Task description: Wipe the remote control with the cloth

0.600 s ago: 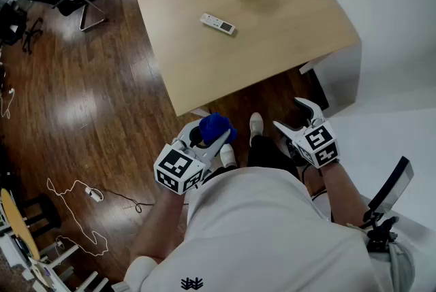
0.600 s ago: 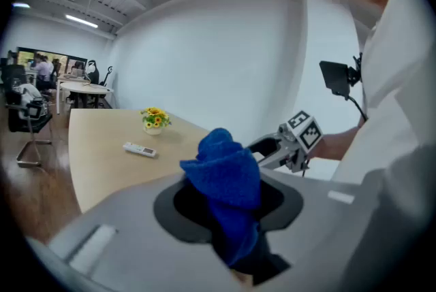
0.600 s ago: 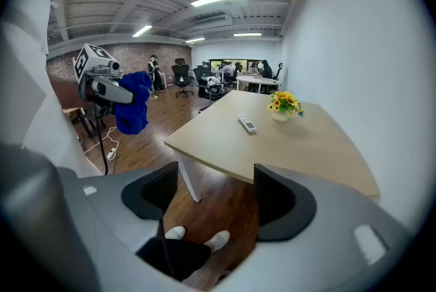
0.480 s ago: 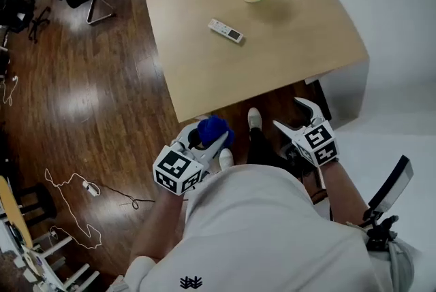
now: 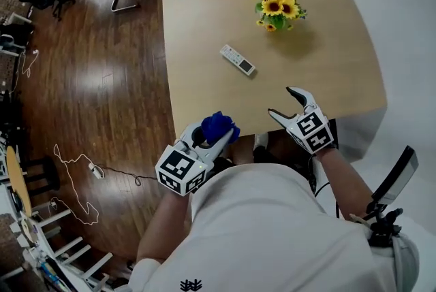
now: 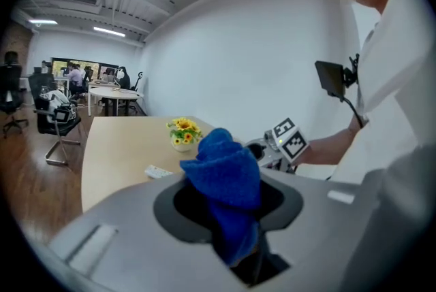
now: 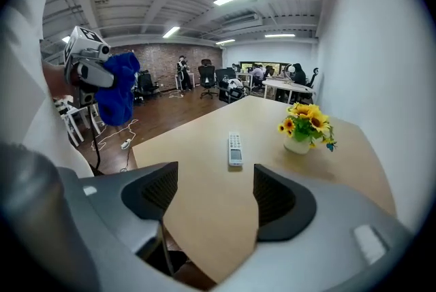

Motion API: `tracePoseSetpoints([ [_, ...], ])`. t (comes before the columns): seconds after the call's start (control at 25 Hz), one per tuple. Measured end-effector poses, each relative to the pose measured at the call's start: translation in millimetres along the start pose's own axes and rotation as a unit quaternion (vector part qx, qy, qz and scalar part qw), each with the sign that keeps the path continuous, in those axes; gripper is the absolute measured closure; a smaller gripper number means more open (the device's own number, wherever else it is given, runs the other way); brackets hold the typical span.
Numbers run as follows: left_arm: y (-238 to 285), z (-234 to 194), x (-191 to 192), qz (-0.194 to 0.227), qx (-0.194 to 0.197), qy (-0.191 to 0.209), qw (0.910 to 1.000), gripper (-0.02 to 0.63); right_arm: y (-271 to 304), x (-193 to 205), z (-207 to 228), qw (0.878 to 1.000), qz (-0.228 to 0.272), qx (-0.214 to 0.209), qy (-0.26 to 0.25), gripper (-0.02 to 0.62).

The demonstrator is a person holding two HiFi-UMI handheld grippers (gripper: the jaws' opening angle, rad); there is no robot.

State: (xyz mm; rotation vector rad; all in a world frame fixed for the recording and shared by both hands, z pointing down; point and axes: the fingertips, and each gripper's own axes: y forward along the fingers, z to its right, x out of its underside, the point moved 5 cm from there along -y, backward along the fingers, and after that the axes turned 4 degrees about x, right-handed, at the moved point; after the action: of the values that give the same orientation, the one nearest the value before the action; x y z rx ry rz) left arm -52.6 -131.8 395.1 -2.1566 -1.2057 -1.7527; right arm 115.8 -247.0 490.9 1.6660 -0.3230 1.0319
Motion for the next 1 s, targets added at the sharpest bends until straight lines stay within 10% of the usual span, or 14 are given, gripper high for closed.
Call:
tracePoseSetpoints([
  [1.0,-70,-96,-22,-0.029,-0.072,-0.005,0.9969,0.46,265,-22,31,0.998,-0.062,-0.016,0.002,0.258],
])
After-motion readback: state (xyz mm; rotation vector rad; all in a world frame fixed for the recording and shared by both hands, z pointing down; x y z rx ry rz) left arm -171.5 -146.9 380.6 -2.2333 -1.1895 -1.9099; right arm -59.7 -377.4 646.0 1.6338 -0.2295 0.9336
